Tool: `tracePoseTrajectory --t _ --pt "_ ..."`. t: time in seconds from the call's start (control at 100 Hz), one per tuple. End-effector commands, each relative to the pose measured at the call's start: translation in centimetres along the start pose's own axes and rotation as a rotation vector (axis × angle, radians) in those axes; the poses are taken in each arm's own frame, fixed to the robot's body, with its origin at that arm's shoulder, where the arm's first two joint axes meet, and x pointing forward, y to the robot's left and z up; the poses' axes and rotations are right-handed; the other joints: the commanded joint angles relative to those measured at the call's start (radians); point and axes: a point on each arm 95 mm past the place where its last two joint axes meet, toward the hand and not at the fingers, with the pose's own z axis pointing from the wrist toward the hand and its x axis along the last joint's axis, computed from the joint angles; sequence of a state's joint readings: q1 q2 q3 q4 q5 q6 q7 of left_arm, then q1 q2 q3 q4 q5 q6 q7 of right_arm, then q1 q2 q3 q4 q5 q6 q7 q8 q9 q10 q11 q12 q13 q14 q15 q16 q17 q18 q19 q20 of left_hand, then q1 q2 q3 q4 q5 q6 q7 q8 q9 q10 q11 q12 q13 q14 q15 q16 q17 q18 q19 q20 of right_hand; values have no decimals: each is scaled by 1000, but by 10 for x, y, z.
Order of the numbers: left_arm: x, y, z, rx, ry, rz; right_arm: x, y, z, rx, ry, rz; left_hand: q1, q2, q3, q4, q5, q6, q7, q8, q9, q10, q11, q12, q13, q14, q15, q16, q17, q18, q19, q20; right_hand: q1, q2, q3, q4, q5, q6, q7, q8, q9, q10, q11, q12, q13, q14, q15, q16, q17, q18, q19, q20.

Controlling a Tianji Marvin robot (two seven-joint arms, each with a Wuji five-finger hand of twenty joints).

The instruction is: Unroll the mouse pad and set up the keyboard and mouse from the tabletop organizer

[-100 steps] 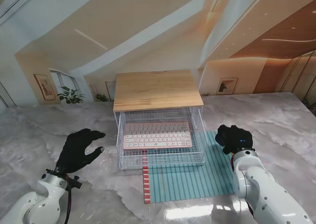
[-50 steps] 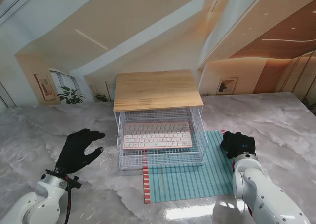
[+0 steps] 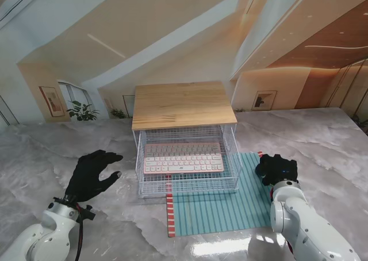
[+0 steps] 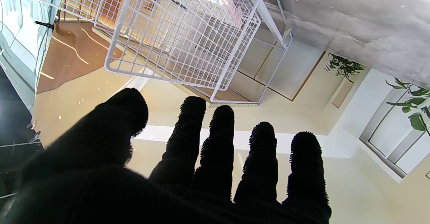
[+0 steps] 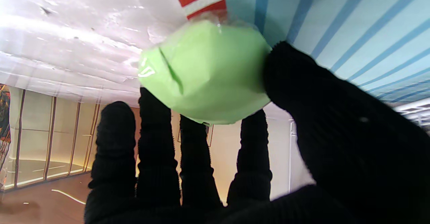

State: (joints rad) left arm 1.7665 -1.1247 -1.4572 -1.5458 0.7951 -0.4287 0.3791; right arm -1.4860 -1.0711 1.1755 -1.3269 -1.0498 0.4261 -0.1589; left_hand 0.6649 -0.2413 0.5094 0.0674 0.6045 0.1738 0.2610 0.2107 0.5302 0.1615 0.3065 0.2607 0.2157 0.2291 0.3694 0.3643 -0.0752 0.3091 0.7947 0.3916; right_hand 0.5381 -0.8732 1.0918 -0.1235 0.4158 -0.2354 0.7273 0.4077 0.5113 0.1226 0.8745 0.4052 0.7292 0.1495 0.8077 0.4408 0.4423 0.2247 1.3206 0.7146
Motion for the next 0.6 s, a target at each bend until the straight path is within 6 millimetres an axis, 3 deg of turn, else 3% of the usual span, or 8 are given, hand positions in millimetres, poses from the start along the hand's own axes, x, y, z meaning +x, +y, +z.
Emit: tracePoseTrajectory --t 0.0,0.39,0.59 --pt "3 2 1 -14 6 -5 4 -4 -2 17 12 10 -34 4 -10 -1 -12 7 -9 -13 -36 2 -5 0 -13 -31 -6 -6 -9 -20 -14 -6 -4 29 43 32 -48 9 -10 -6 -12 -17 6 19 2 -20 16 17 0 22 11 14" --pt "4 2 2 -15 8 -5 6 -7 -5 41 23 35 -34 4 -10 -2 -12 7 -9 -13 -35 2 -5 0 -13 -31 -6 -6 -9 -20 -14 -6 -108 84 -52 37 -46 25 -38 -13 -13 -21 -22 8 2 -7 -6 11 -3 35 20 16" --pt "4 1 2 -17 10 -5 5 -1 -7 -31 40 76 -34 4 -10 -1 -12 7 -9 -13 -35 2 -4 0 -13 -30 -6 -6 -9 -20 -14 -6 -172 151 -144 47 -75 13 -83 -8 -107 -55 -126 -32 -175 8 -208 -64 -177 73 -108 -30"
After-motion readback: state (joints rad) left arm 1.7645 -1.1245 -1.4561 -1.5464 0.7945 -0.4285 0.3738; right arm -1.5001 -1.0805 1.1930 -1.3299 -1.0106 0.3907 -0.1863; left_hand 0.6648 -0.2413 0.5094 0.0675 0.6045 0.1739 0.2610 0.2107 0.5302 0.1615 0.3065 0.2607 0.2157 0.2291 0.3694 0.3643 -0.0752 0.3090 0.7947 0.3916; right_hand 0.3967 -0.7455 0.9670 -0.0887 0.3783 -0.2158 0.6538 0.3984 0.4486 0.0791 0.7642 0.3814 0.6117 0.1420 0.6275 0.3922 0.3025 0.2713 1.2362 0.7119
